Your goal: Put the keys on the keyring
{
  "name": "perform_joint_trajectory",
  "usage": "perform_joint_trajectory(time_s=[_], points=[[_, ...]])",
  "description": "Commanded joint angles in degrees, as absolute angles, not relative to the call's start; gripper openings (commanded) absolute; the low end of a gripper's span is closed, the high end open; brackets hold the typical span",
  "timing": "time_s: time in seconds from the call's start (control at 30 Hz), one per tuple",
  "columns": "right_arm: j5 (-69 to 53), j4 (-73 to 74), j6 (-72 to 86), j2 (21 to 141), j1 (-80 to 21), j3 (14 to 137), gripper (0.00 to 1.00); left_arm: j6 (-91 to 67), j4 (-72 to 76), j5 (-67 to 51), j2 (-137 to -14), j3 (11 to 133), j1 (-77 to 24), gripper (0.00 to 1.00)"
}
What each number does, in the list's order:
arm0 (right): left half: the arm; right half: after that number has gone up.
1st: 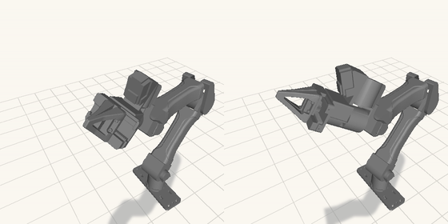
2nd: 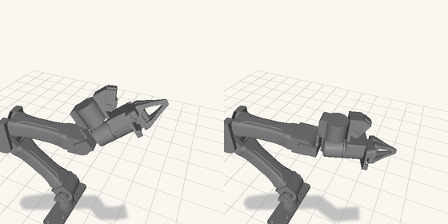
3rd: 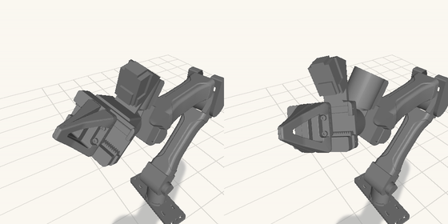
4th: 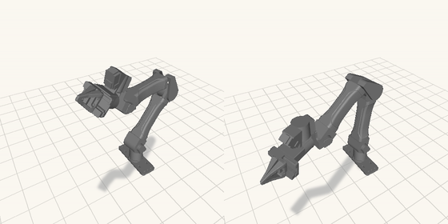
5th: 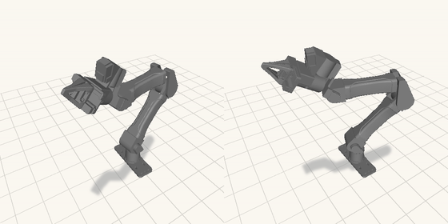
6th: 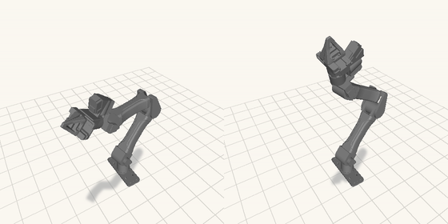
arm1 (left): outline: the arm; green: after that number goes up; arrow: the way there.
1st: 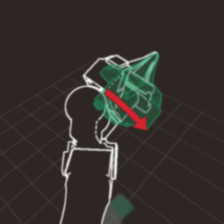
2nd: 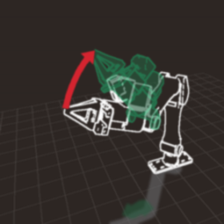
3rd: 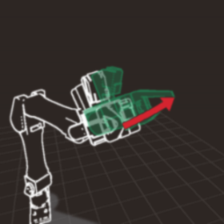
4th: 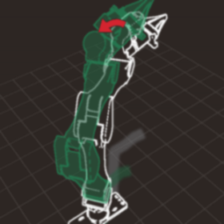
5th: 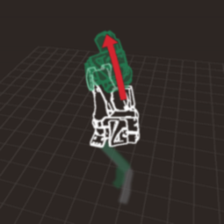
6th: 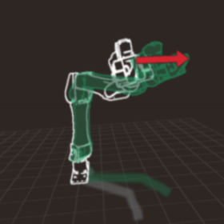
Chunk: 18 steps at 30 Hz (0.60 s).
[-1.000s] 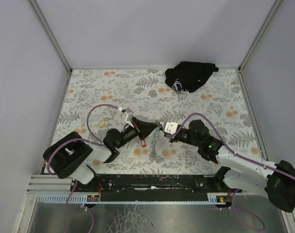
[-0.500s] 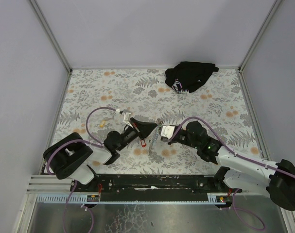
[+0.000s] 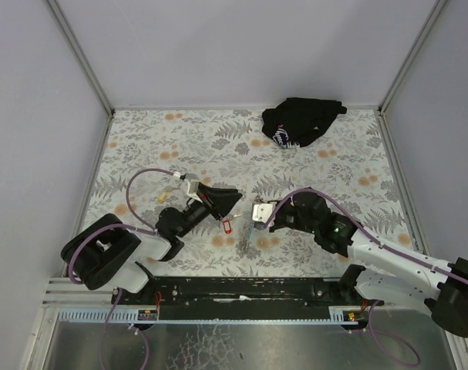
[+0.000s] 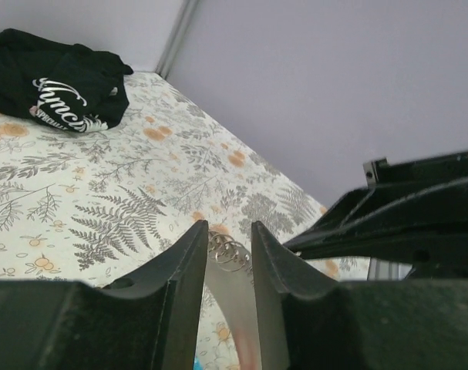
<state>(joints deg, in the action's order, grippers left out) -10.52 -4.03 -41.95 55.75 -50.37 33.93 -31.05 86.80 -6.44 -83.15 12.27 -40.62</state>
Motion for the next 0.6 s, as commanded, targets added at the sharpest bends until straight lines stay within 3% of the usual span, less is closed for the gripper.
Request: perform_joint_trajectory(time_s=[0.0,0.3,0.57], points=[[-10.67,-1.87,-46.29,55.56,-50.88,38.94,0.00,-22.66,90.80,-20.96,-83.00,13.75,-37.84,0.31],[-12.66,4.59,-50.14,56.63,-50.84,42.29,0.00,-9.06,83.49,-45.92,-86.73,21.74,-35.04,0.36],[-13.73,4.87,-50.74,56.28,-50.89,42.44,0.00,5.60,68.54,-50.72,-83.69,23.26,-35.01,0.39]])
